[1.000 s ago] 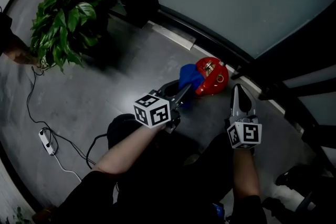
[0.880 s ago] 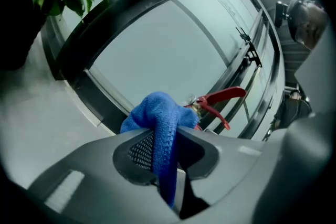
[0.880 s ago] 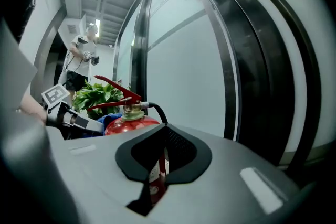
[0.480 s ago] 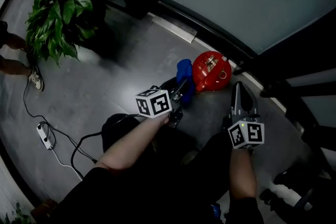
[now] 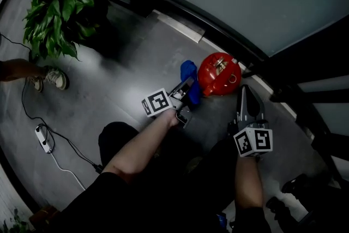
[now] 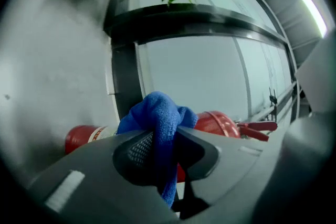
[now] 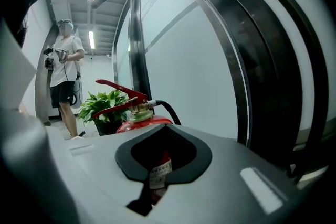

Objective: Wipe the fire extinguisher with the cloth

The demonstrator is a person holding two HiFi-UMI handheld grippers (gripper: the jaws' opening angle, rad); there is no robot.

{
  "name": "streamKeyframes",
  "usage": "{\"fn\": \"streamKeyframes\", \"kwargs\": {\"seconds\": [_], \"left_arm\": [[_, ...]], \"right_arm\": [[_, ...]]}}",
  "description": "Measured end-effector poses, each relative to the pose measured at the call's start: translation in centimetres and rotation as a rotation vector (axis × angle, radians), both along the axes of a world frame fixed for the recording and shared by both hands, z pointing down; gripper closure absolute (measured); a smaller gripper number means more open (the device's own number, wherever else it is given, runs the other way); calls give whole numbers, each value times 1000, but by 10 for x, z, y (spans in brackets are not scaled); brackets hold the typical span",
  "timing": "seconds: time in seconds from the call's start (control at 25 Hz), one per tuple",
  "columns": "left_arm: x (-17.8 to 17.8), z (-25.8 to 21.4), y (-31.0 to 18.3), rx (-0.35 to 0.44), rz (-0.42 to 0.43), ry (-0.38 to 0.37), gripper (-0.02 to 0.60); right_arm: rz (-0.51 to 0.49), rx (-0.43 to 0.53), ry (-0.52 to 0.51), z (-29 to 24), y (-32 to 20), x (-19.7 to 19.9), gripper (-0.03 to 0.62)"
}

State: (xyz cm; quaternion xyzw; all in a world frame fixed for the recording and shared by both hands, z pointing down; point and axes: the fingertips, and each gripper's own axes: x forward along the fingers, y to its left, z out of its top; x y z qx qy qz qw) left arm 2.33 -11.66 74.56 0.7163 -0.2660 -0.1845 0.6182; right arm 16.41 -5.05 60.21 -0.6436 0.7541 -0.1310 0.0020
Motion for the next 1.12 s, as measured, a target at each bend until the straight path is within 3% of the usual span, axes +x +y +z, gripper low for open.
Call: {"fn": "streamKeyframes", "kwargs": {"seconds": [0.16,0.4,0.6,0.8,1.12], "left_arm": [[-3,32,1,-99,-98,62,517],[-2,76,3,-174,-111,37,517],[-2,114,-2,-221,-91,-27,517],[-4,151,8,-261,8,-165,517],[-2,187,22,-330,47,-225,517]], "right_arm": [[-14,2,-23,-5,4,-7,592],[-39,-8,-37,-9,12,-14,592],[-64,-18,-53,-12,18,-23,592],[-104,-29,3,-12,24,-33,592],[-93,-51,-13,-9,29,-25,592]]}}
